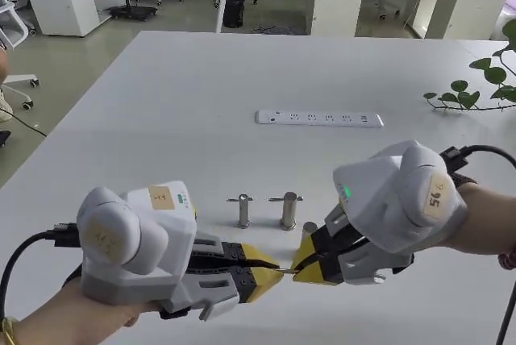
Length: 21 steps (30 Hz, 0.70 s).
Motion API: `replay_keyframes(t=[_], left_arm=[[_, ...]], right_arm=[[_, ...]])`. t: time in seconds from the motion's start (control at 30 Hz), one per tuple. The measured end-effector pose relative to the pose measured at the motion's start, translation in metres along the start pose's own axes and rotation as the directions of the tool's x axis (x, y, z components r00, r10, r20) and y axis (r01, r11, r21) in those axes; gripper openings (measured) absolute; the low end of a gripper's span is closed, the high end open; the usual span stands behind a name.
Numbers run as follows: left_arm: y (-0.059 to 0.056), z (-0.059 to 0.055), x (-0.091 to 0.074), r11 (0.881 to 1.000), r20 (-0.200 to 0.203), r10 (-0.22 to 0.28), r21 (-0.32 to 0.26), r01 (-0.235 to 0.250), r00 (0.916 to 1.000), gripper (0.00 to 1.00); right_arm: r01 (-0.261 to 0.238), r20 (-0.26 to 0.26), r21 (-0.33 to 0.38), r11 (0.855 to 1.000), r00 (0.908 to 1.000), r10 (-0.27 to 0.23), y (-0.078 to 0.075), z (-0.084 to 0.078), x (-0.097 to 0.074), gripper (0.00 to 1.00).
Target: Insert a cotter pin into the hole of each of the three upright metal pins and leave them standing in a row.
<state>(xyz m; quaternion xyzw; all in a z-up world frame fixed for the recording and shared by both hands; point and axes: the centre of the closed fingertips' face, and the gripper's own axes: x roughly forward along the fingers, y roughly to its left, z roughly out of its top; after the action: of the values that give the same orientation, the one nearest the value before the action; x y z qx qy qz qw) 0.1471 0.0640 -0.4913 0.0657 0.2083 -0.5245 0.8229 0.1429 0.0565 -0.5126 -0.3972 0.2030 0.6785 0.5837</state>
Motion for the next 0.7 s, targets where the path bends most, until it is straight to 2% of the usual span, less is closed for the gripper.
replay_keyframes(t=[0.27, 0.3, 0.53, 0.7], left_arm=[[0.004, 0.001, 0.003, 0.998, 0.034, 0.041, -0.04, -0.04, 0.9986, 0.03], [0.006, 0.001, 0.004, 0.997, 0.036, 0.058, -0.043, -0.057, 0.9977, 0.05], [0.009, 0.0, 0.01, 0.993, 0.056, 0.093, -0.083, -0.088, 0.9941, 0.1], [0.014, 0.0, 0.014, 0.986, 0.073, 0.132, -0.111, -0.124, 0.9885, 0.15]], right_arm=[[0.025, -0.007, 0.015, 1.0, 0.9997, -0.025, -0.005, -0.002, -0.003, 0.0], [0.025, -0.008, 0.02, 0.999, 0.9996, -0.025, -0.005, -0.003, -0.003, 0.0], [0.053, -0.033, 0.047, 0.998, 0.9981, -0.051, -0.011, -0.013, -0.006, 0.0], [0.076, -0.055, 0.071, 0.995, 0.9958, -0.073, -0.015, -0.022, -0.01, 0.0]])
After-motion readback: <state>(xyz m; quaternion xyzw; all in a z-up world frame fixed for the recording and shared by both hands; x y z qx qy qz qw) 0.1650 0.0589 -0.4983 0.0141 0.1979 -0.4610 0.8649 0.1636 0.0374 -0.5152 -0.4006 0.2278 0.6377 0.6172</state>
